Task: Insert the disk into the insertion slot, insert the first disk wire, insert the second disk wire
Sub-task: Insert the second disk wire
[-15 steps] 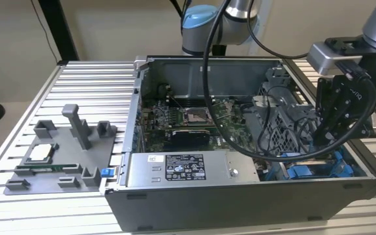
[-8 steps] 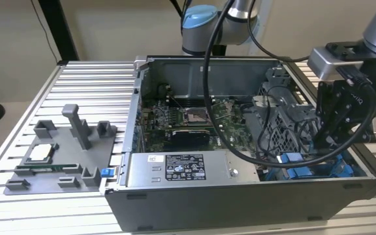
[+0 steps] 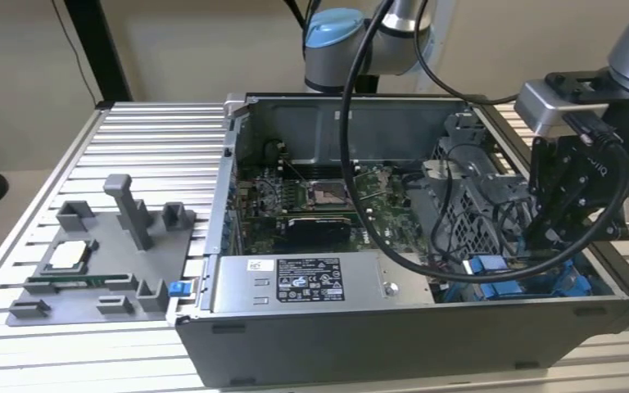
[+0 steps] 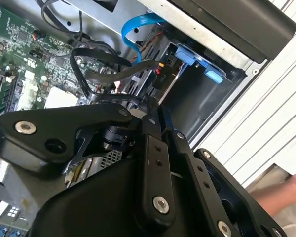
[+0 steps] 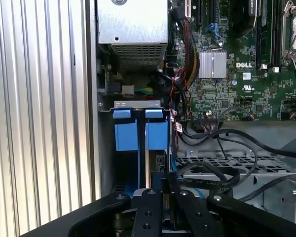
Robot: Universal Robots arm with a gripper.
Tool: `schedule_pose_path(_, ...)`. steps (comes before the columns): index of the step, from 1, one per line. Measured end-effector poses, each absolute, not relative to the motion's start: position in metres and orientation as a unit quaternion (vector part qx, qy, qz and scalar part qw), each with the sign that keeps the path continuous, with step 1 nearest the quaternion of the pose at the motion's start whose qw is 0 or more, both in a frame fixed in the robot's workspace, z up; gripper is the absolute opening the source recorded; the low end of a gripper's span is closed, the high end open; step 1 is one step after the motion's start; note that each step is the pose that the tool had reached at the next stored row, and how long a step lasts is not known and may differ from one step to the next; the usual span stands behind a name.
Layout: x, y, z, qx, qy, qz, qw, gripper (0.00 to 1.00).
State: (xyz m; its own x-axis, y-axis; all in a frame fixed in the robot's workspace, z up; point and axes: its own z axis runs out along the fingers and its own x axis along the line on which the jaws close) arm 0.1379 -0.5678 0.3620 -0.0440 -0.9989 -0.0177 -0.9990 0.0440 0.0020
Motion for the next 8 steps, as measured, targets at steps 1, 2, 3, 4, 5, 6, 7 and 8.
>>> schedule_pose_path(1,0.1379,-0.5678,0.3614,-0.691,0.722,0.007,0.006,0.0)
schedule_pose_path(2,0.1379,-0.5678,0.3608,-0.691,0.722,0.007,0.006,0.0)
schedule_pose_path(3,0.1379,-0.5678,0.3601,-0.691,0.722,0.006,0.007,0.0)
schedule_pose_path(4,0.1379,-0.5678,0.3592,-0.691,0.722,0.005,0.008,0.0)
schedule_pose_path(5,0.1379,-0.5678,0.3583,-0.691,0.722,0.005,0.008,0.0)
schedule_pose_path(6,0.1379,-0.5678,0.3574,-0.691,0.722,0.004,0.009,0.0)
schedule_pose_path(7,0.1379,-0.5678,0.3565,-0.691,0.722,0.003,0.01,0.0)
schedule_pose_path(8,0.138,-0.5678,0.3559,-0.691,0.722,0.003,0.01,0.0)
